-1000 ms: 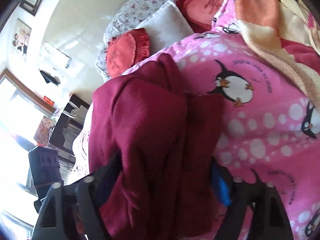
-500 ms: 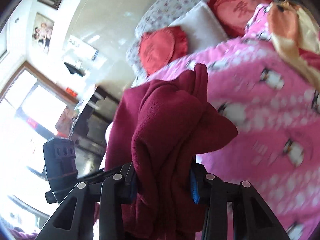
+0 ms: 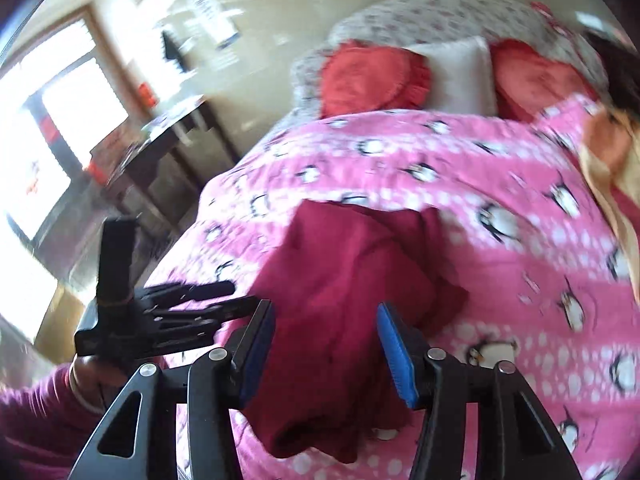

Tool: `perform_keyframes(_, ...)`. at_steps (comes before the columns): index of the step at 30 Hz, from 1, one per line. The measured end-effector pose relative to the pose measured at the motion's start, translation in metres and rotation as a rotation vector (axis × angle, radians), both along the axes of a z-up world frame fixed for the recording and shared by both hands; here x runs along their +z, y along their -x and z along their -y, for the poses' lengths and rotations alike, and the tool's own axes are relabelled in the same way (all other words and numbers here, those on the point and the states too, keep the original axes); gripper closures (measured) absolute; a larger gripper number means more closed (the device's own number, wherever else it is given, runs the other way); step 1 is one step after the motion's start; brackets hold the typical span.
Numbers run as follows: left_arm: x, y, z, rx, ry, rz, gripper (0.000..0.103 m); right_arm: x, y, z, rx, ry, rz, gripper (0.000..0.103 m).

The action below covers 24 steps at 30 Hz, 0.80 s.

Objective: Fold small clothes

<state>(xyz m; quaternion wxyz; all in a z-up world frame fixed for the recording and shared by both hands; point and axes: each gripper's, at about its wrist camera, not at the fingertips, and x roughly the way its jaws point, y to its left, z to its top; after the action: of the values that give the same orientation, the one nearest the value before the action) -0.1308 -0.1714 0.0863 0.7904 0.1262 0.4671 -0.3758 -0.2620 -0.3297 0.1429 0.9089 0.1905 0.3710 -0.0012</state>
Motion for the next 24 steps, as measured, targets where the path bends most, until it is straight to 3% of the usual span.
perform_keyframes(3, -0.004, 0.003, 0.008, 0.002, -0.020, 0.037, 0.048, -0.010, -0.012, -0.020, 0.053, 0.049, -0.032, 0.053)
perform_keyframes(9, -0.012, 0.010, 0.005, 0.018, -0.033, 0.074, 0.048, -0.076, -0.014, -0.032, 0.042, 0.216, -0.223, 0.054)
perform_keyframes(10, -0.012, 0.011, 0.003, 0.024, -0.031, 0.079, 0.048, -0.084, -0.011, -0.033, 0.035, 0.231, -0.218, 0.054)
perform_keyframes(18, 0.001, 0.019, -0.007, 0.075, -0.023, 0.158, 0.048, -0.056, 0.003, -0.031, -0.035, 0.169, -0.149, 0.054)
perform_keyframes(24, 0.010, 0.025, -0.017, 0.106, -0.008, 0.172, 0.048, -0.039, -0.007, -0.038, -0.117, 0.189, -0.100, 0.054)
